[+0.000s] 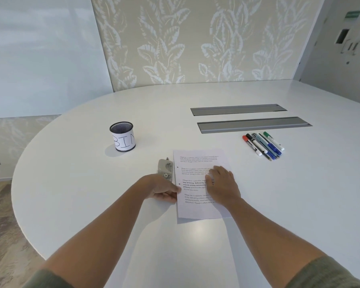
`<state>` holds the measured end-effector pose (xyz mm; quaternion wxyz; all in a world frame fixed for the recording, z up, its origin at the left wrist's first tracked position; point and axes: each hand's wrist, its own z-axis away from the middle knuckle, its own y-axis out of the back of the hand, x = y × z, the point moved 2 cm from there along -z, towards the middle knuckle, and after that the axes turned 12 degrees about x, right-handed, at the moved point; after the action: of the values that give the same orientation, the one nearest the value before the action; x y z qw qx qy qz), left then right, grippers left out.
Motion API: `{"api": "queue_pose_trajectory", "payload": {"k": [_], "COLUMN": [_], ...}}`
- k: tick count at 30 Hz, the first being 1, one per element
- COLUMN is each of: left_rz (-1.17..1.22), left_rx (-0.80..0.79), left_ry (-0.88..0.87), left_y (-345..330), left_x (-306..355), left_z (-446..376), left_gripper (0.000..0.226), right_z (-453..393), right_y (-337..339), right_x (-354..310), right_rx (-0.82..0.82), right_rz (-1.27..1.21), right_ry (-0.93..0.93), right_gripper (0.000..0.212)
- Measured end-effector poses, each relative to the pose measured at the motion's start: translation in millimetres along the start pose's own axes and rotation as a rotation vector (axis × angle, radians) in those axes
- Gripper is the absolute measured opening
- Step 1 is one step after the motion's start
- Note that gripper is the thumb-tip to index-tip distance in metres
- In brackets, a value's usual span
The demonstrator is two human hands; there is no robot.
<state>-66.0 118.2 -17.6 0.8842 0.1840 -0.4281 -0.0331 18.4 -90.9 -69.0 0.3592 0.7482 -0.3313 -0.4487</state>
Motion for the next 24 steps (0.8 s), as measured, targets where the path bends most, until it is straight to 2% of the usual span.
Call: {"api": "queue_pose_trajectory", "payload": {"k": [3,7,9,11,17,20,24], "left_rz": [0.014,0.016,-0.051,-0.111,-0.131,-0.126,-0.082], "left_rx": [0.01,0.13,0.179,0.226,0.358,0.393,0.408], "left_ry": [-0.031,-0.098,-0.161,-0.216,-0.3,-0.344,-0.397], "left_y": [-14,-25,-30,-33,-33,-28,-21], "left_x": [5,10,14,17,18,22,29], "left_z": [0,-12,-15,-16,-19,-20,-17], "left_gripper": [0.021,0.016,0.011,0.015,0.033,0.032,0.026], "right_z": [4,8,10,11,4,-3,-18], "right_y": [5,13,19,21,31,42,55], "right_x": [2,6,8,12,24,25,23], "right_rx": [0.011,0.013,0.019,0.016,0.112,0.202,0.237], "right_rz": [-0.001,0.007,0.001,-0.018,-0.073,-0.165,-0.362], "right_ry": [-0.006,-0.015,-0.035,-0.076,-0.249,-0.357,-0.54], "right_gripper": [0.038,0.036,0.036,0.04,0.053,0.061,0.068]}}
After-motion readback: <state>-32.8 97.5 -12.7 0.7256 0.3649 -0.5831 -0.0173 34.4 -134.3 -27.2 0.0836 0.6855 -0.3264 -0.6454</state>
